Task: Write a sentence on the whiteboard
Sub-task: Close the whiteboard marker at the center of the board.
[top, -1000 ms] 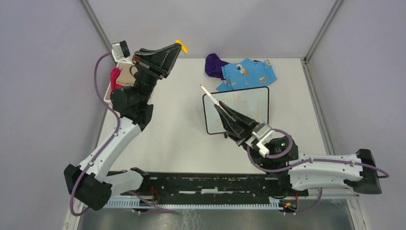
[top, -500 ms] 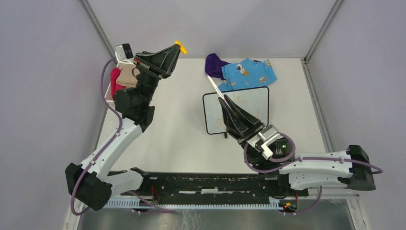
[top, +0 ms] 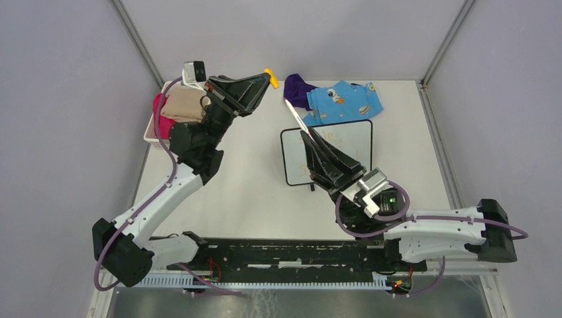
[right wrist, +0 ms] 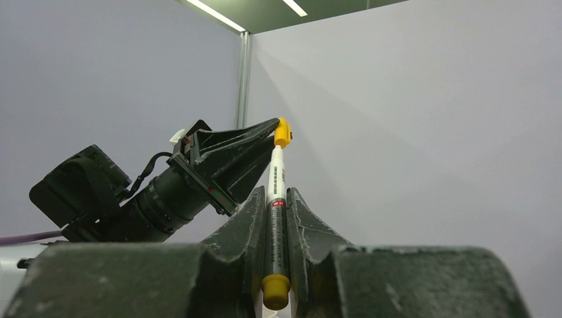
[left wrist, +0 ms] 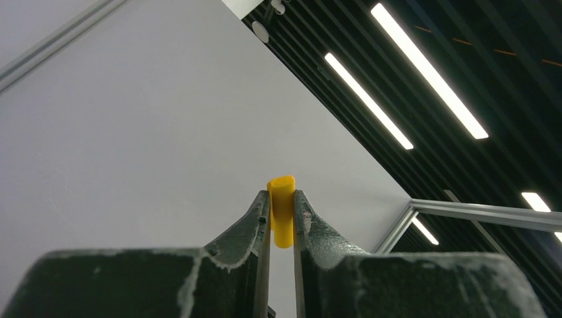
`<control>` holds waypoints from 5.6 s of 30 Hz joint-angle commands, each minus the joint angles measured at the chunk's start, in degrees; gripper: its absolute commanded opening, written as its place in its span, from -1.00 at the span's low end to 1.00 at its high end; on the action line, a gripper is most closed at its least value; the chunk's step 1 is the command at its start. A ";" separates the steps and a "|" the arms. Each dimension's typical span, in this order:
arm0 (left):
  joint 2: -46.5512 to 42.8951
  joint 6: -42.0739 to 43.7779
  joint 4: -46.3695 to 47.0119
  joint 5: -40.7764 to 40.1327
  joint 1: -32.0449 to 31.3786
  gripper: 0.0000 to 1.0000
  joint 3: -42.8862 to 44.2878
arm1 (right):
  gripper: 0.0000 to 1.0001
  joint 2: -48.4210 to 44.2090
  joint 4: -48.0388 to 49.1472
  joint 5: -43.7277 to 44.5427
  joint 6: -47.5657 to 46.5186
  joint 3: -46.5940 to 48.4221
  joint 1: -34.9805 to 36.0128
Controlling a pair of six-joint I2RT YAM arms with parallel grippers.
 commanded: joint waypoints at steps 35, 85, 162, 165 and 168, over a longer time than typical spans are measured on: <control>-2.91 5.67 -0.30 2.24 -3.85 -0.96 1.26 | -1.00 0.45 -0.71 0.75 2.67 3.55 0.33; -5.09 9.09 -3.60 0.60 -4.03 -0.96 -0.50 | -1.00 0.02 0.80 1.81 1.85 3.06 0.33; 0.43 1.02 7.36 6.75 -8.94 -0.96 -1.93 | -1.00 7.34 5.82 0.75 0.01 9.15 0.33; 0.33 1.30 7.85 6.82 -8.99 -0.96 -1.91 | -1.00 7.06 5.62 0.65 0.10 8.94 0.38; 0.04 1.94 7.77 6.82 -8.95 -0.87 -1.91 | -1.00 6.77 5.43 0.60 0.10 8.57 0.39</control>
